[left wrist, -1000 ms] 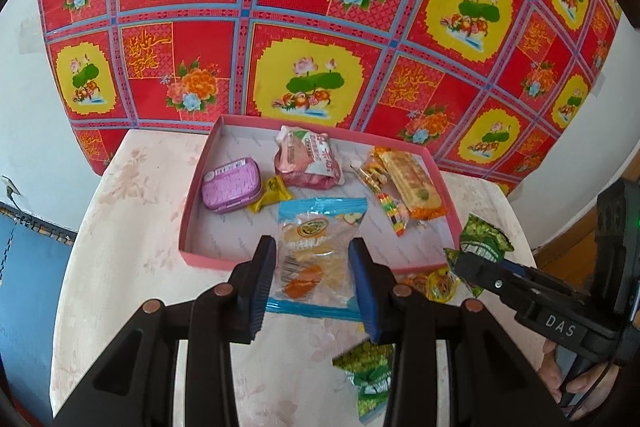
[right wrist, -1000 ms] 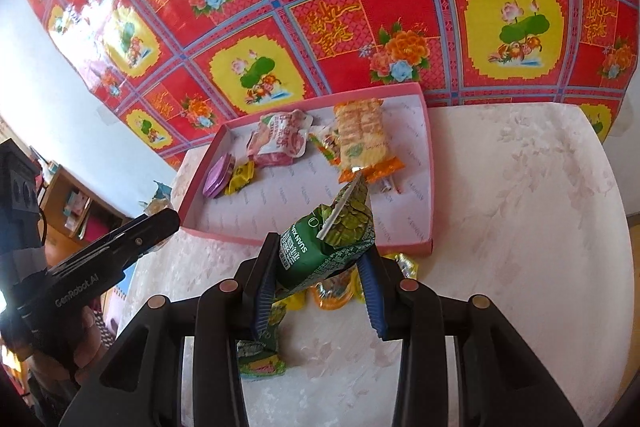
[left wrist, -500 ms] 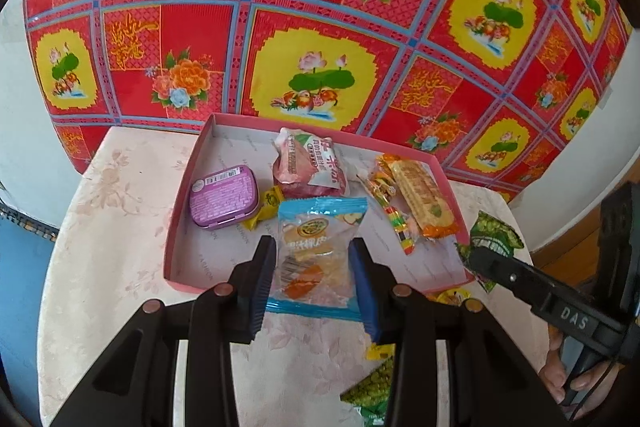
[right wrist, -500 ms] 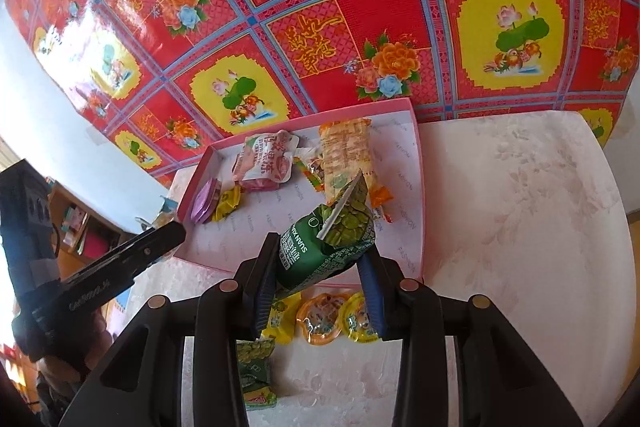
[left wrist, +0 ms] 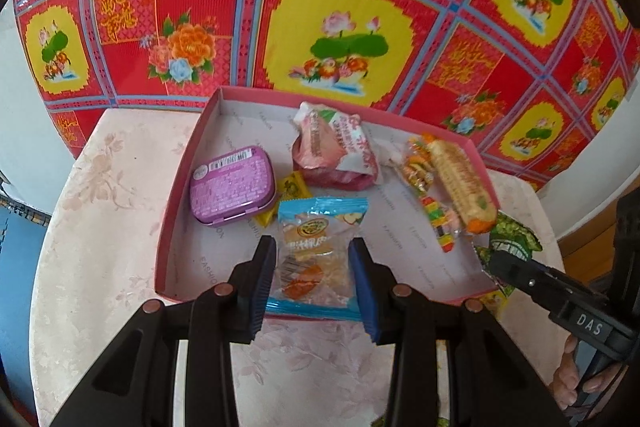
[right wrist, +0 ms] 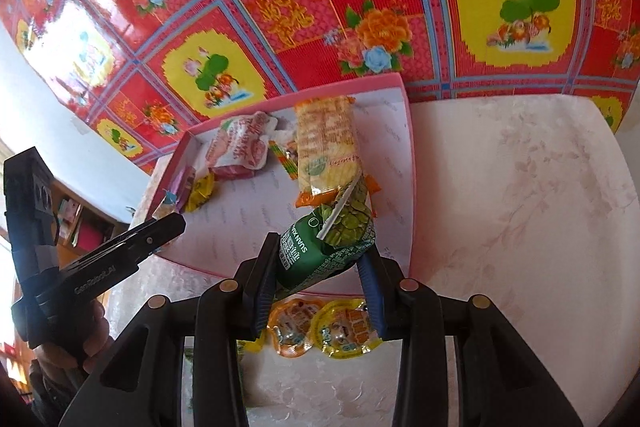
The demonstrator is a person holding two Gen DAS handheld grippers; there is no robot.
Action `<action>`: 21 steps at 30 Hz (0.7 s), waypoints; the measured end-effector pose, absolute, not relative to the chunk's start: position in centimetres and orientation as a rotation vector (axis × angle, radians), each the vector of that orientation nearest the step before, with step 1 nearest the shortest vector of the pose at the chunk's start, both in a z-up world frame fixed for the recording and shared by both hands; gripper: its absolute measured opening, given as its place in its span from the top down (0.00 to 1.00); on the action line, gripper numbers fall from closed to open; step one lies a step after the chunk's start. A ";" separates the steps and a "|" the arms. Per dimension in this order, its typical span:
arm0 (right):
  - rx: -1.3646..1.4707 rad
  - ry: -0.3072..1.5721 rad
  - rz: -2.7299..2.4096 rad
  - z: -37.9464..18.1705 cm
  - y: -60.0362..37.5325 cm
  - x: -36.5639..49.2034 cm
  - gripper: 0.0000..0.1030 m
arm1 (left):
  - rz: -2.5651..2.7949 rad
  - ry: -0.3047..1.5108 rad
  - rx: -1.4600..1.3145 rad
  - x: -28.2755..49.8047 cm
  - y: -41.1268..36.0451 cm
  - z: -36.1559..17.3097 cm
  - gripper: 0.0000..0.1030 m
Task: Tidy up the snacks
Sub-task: 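Carry the pastry packet and green carton into the pink tray with both grippers, then open both grippers to release the pastry packet and carton in the tray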
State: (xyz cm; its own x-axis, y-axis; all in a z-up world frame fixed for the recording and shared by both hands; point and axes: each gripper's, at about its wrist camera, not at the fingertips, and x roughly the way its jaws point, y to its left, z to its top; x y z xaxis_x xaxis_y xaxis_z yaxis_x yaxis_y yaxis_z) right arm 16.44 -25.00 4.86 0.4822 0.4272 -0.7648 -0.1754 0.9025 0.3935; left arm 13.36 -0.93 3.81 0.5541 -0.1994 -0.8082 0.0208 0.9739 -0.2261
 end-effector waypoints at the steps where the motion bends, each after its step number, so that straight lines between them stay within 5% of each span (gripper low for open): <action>1: 0.275 1.007 0.372 4.7 -24.9 16.5 0.62 | -0.130 0.981 -0.199 13.5 -0.9 3.6 0.62; 21: 0.236 0.989 0.363 3.8 -23.9 17.2 0.62 | -0.100 1.011 -0.164 15.7 -1.1 1.6 0.61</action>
State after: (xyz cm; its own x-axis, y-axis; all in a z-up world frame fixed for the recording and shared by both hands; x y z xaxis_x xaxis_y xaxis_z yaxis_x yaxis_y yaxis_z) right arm 17.18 -23.93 3.76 0.4973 0.4024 -0.7686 -0.1908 0.9150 0.3555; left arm 15.75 -1.10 1.57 0.5278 -0.1596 -0.8343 0.0075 0.9830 -0.1833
